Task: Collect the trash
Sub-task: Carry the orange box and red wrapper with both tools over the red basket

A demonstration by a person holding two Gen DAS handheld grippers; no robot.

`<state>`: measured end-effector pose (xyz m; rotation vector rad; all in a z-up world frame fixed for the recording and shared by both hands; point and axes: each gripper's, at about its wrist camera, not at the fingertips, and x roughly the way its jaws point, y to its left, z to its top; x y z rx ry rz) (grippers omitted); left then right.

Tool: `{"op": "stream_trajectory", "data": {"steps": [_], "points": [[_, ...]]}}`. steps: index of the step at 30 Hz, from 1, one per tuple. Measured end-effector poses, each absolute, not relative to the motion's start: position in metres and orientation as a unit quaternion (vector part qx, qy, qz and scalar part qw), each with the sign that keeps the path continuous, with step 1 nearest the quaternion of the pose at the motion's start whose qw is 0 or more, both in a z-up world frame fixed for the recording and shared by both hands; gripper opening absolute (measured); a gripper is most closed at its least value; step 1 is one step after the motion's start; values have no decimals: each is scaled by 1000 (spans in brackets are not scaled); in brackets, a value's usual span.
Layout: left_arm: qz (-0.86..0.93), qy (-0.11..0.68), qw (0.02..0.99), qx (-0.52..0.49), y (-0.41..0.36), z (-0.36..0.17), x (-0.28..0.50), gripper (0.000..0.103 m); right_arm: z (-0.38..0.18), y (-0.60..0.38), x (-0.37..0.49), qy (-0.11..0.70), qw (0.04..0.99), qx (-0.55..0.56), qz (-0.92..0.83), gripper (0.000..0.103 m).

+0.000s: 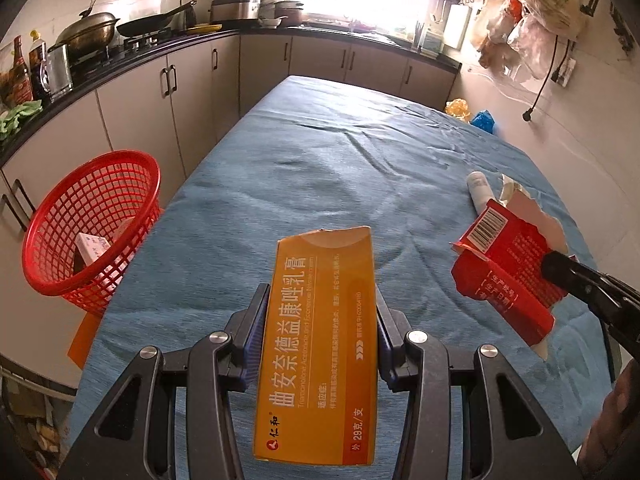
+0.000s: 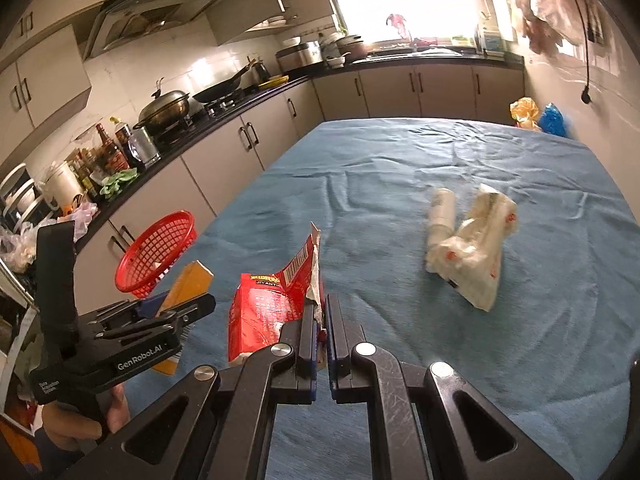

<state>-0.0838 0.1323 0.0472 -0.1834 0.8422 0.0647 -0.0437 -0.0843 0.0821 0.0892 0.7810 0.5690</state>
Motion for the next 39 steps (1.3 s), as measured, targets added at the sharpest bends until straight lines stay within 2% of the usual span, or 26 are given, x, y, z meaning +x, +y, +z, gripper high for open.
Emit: {"op": "stream_trajectory", "data": {"steps": [21, 39], "points": [[62, 386, 912, -121, 180, 57, -97, 45, 88, -23, -35, 381, 872, 1, 306, 5], [127, 344, 919, -145, 254, 90, -106, 45, 107, 52, -17, 371, 859, -29, 351, 5]]}}
